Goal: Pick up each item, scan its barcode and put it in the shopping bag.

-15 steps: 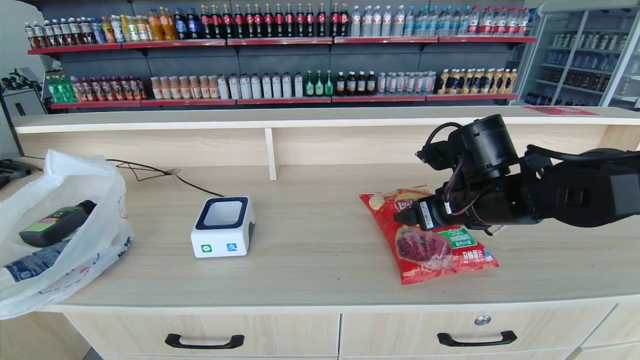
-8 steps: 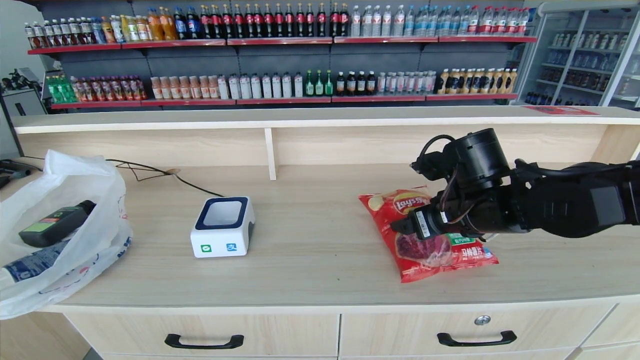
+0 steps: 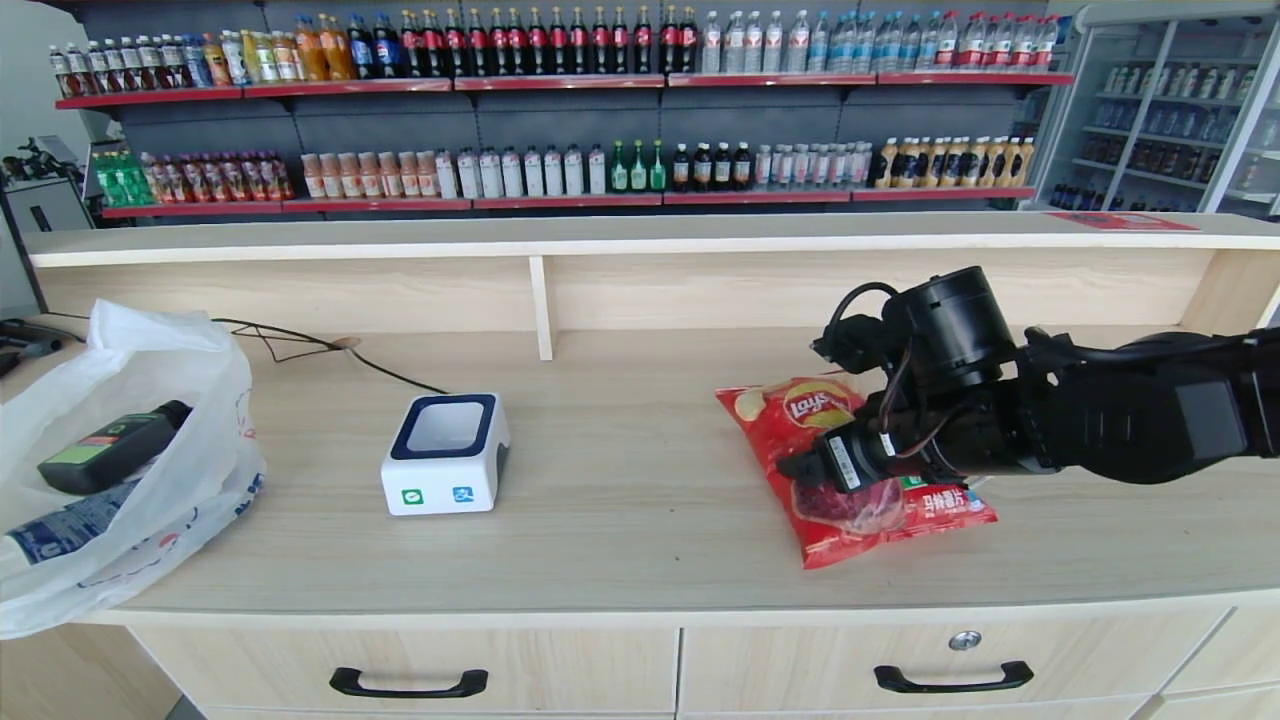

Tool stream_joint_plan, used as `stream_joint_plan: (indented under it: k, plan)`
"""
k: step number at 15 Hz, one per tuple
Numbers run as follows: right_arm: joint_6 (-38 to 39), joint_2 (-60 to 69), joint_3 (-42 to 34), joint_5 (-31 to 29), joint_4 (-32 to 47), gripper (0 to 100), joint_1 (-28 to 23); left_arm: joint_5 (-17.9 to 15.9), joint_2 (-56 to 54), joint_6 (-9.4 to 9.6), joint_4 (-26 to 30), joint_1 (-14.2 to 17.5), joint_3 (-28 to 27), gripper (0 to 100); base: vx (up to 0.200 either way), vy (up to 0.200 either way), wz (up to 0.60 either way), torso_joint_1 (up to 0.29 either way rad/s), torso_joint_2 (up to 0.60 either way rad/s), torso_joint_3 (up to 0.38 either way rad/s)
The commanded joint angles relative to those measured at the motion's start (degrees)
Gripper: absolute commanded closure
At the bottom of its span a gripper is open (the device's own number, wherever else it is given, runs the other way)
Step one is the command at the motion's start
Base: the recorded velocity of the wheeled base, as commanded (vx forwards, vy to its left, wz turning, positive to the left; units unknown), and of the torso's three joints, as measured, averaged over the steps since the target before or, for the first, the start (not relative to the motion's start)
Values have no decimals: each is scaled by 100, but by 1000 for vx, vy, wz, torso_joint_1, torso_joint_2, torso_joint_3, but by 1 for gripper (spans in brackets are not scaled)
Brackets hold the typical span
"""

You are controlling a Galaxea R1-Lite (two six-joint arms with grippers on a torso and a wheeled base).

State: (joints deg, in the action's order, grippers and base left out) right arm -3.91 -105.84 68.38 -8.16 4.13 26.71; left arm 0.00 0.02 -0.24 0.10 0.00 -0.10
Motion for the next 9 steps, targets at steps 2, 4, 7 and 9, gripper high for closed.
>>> stream_joint_plan:
  k: [2,4,7,9]
  plan:
    - [-13,-148,-9,16,-18,0,-8,0,-2,-2,-1,0,1,0,0,0,0,0,0,0]
    - [-83,-244,-184,16,-97,0,-8,0,-2,-2,-1,0,1,0,0,0,0,0,0,0]
    - [-303,-315,-316,86,-378,100,-96,0,-2,-2,-1,0,1,0,0,0,0,0,0,0]
    - [-321,-315,-325,121,-457,100,-166,0,-2,-2,-1,0,1,0,0,0,0,0,0,0]
